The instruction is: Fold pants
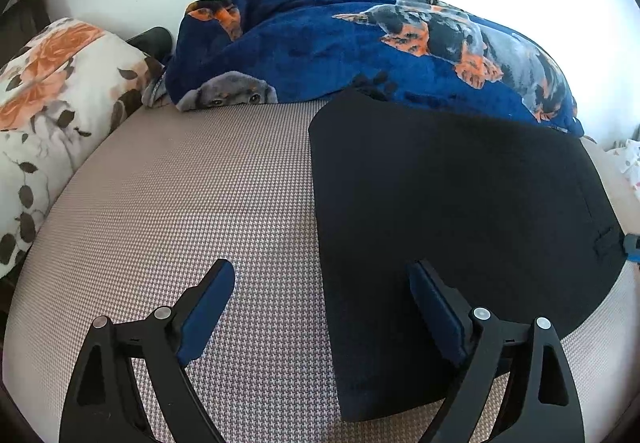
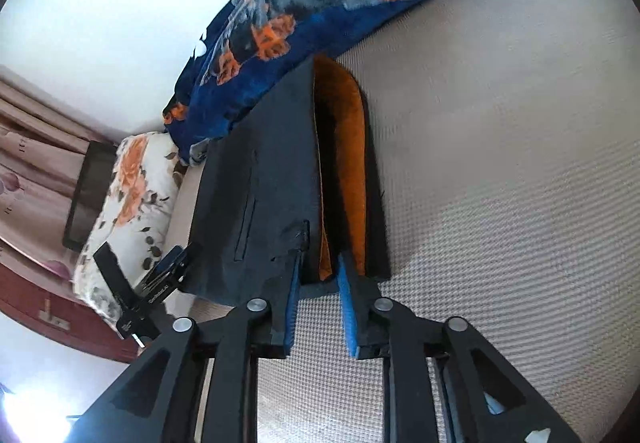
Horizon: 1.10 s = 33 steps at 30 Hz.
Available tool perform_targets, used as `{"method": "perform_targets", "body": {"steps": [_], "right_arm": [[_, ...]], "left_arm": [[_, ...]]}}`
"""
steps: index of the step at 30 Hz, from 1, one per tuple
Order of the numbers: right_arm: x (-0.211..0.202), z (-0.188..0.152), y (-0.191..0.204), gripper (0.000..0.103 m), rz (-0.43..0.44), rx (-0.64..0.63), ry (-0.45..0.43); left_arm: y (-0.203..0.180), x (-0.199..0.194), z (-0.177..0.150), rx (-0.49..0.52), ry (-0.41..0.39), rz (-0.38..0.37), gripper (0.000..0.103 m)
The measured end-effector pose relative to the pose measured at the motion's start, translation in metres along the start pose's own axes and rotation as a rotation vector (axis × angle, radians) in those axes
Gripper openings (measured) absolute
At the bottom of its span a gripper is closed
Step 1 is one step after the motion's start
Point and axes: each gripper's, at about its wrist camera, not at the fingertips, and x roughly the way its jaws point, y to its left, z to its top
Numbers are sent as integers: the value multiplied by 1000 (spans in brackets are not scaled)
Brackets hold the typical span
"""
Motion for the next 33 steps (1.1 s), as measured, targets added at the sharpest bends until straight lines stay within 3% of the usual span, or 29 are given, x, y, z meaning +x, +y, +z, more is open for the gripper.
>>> {"method": "perform_targets", "body": {"steps": [2,7,10,12,17,21,23,30,33], "right_arm": [[-4,4,1,44,-22,-12,-16],[-4,14,-5,46,-21,4,-27],[4,16,-9,39,9,29,-2],[10,14,-8,16,13,21,15],[13,10,1,13,-44,-52,9],[6,15,8,27,-88,-77,-26],[5,18,6,40,-95,-73,-35],[29,27,4,44,-119,-83,11],[37,28,6,52,-118,-81,21]], "left_arm": [[0,0,0,3,-1,2,89],[0,0,0,1,-1,1,89],[0,0,0,1,0,1,89],[0,0,0,2,0,2,90],[0,0,0,3,0,4,90],[0,0,-1,3,-1,5,90],[0,1,0,3,0,5,90],[0,2,-1,4,2,7,92],[0,2,-1,5,1,8,92]]}}
